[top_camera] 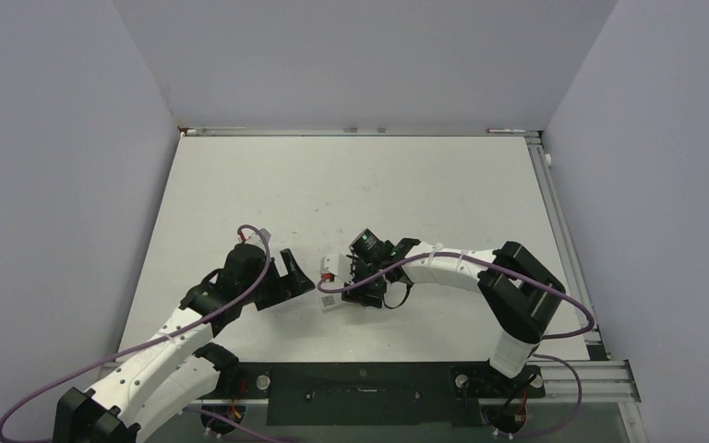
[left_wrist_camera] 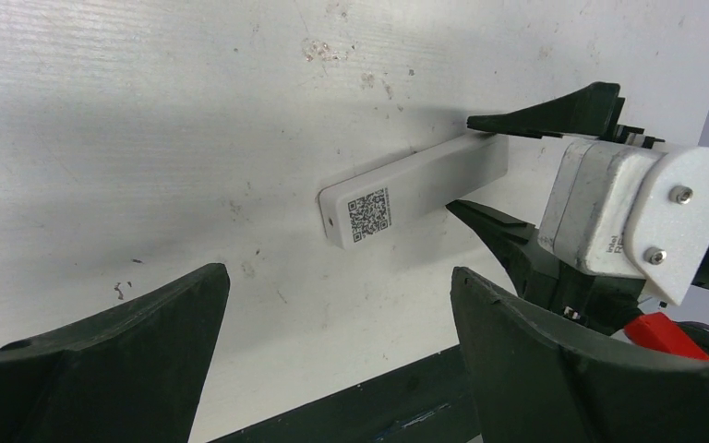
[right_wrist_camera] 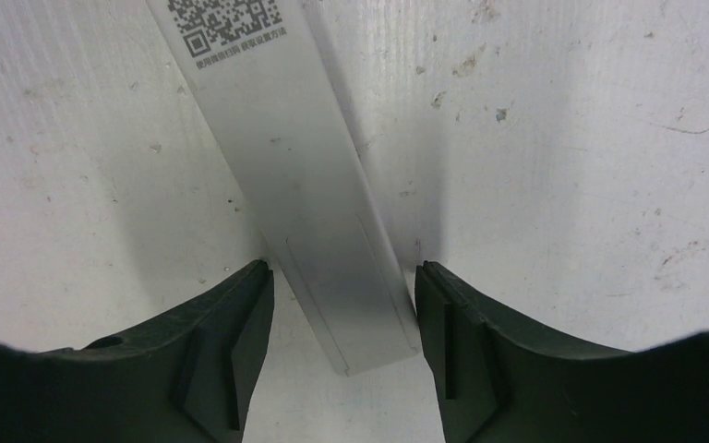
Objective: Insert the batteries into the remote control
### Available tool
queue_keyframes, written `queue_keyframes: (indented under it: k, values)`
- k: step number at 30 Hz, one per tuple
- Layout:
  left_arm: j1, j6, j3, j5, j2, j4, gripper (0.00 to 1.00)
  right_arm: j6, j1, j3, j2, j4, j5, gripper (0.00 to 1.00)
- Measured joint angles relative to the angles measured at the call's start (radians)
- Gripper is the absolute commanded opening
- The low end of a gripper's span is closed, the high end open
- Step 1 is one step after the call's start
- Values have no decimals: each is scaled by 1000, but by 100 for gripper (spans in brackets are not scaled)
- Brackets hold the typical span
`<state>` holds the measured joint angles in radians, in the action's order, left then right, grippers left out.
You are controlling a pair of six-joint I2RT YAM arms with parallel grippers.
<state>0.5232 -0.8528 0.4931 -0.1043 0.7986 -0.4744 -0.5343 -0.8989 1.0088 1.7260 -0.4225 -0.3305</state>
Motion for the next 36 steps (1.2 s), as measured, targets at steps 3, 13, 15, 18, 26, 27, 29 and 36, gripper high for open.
queue_keyframes:
  k: [3,13,15,18,26,27,29,36]
  values:
    - [-6,0,0,-2,-6,-3,88,10,-14,-6,0,21,14,42]
    - [-18,-1,-1,-18,-19,-3,88,50,-38,-35,-24,52,58,9]
    - [-21,-1,-1,-24,-22,-3,88,58,-44,-50,-37,63,71,9]
    - [-23,-2,-1,-31,-27,-4,88,76,-49,-68,-53,70,84,9]
    - [-25,-5,-1,-47,-50,-12,88,166,-51,-111,-121,65,116,8]
    - [-26,-6,-1,-50,-52,-12,88,182,-51,-112,-130,66,122,9]
    - [-28,-8,-1,-59,-56,-12,88,218,-50,-113,-152,65,136,9]
    - [-28,-24,-1,-122,-61,20,88,367,-29,-118,-247,66,157,9]
